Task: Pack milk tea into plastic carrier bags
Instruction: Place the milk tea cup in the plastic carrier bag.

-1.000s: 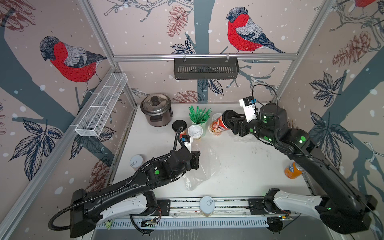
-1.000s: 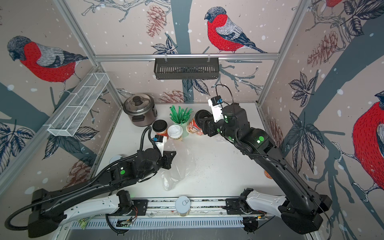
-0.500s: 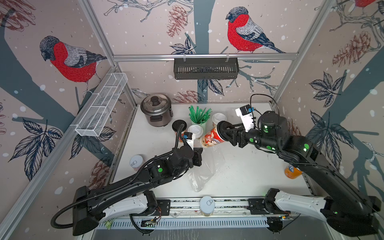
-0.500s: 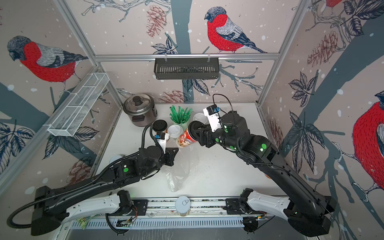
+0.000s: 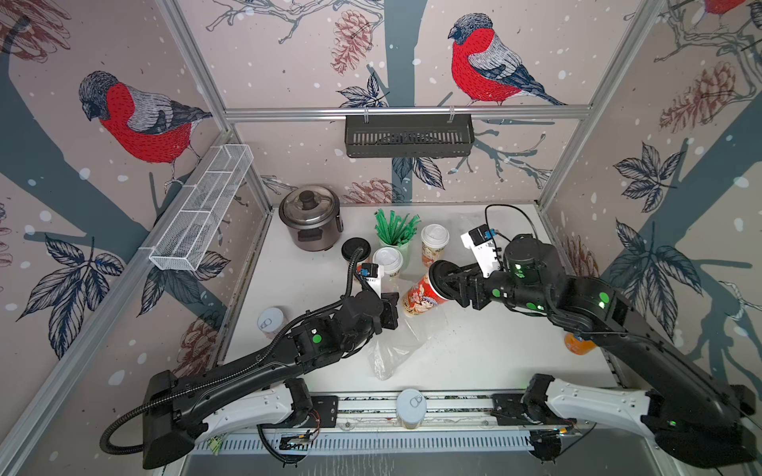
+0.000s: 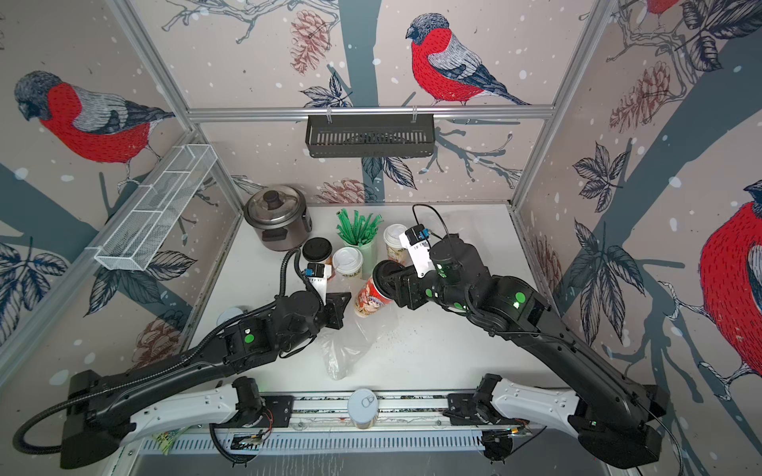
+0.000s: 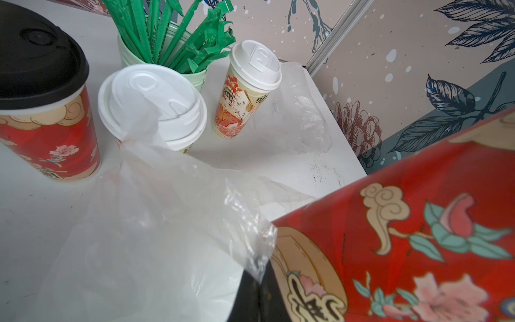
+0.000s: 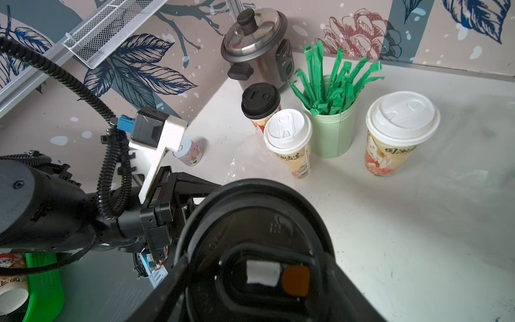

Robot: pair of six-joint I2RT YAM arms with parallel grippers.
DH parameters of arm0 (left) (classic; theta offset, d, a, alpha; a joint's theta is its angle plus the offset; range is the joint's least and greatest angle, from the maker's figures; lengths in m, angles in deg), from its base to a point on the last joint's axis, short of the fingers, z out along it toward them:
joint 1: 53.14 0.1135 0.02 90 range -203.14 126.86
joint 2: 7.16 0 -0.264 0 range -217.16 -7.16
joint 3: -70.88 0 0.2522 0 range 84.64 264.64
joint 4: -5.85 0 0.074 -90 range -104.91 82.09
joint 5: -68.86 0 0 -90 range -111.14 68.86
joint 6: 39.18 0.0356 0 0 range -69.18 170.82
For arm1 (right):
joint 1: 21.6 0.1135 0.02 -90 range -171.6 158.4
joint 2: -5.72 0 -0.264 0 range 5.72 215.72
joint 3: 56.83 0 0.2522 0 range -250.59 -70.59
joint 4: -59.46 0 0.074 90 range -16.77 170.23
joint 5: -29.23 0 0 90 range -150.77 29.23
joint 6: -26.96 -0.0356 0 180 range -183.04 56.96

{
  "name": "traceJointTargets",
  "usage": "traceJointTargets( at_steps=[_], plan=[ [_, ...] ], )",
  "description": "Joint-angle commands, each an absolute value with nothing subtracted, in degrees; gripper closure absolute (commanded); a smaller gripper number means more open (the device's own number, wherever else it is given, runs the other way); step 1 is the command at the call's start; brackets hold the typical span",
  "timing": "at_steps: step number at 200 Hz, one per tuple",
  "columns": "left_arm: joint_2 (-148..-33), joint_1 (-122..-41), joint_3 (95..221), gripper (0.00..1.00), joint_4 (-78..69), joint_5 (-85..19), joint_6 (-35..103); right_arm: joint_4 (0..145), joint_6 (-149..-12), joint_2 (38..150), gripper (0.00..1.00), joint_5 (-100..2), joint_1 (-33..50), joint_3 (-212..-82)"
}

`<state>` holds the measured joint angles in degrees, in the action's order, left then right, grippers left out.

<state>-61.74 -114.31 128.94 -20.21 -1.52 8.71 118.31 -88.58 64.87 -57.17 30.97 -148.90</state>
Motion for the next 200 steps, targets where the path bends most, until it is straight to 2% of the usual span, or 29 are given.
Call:
traceJointTargets(
  at_steps=[1, 93, 200],
  plan=[
    [-61.4, -114.2, 128.7, 1.00, -17.4, -0.9, 7.0, 118.1, -90.4, 64.1, 0.33, -54.8, 31.1, -147.2],
    [-56.9, -114.3, 122.2, 1.00, -10.9, -2.5, 4.8, 104.9, -97.1, 58.7, 0.32, -48.5, 30.8, -134.9],
    [-51.8, -116.5, 117.2, 1.00, -5.6, 1.6, 3.0, 96.8, -101.4, 60.0, 0.32, -41.8, 29.9, -126.7]
  ],
)
